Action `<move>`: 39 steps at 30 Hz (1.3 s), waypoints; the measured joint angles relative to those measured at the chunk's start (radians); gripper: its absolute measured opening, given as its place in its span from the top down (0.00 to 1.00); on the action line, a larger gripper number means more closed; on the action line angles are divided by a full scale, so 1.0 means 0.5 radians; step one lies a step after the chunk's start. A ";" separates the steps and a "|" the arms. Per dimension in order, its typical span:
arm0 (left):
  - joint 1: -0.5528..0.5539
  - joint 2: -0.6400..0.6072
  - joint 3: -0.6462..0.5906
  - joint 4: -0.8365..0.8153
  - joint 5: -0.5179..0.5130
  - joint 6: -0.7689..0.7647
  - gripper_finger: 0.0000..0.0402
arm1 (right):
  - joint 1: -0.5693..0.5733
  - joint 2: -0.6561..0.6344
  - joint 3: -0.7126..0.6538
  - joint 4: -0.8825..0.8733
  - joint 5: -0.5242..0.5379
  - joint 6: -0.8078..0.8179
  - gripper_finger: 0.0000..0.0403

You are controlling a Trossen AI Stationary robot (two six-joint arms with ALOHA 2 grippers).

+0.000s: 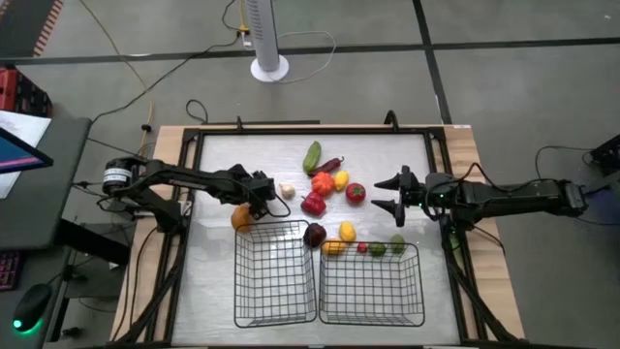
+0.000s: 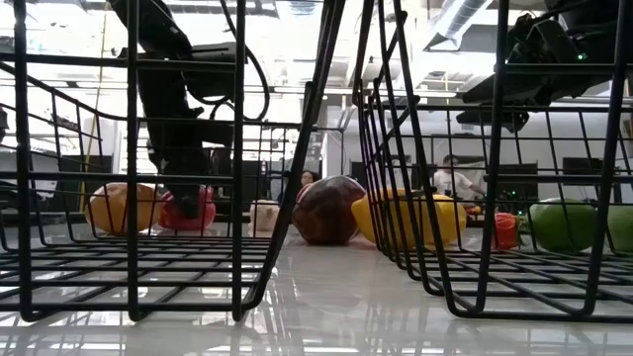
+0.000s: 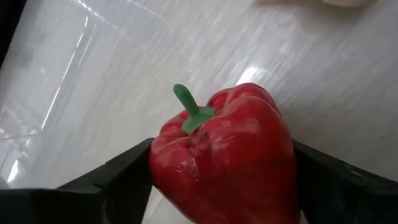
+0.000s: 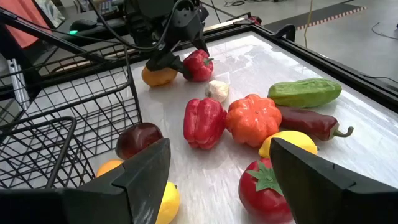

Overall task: Sort produce into baskets
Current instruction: Put the left red bell pepper into the left black wire basket

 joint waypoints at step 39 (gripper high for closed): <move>-1.102 -0.314 0.653 -0.097 0.748 -0.578 0.22 | -0.001 -0.001 0.000 -0.017 0.001 0.034 0.25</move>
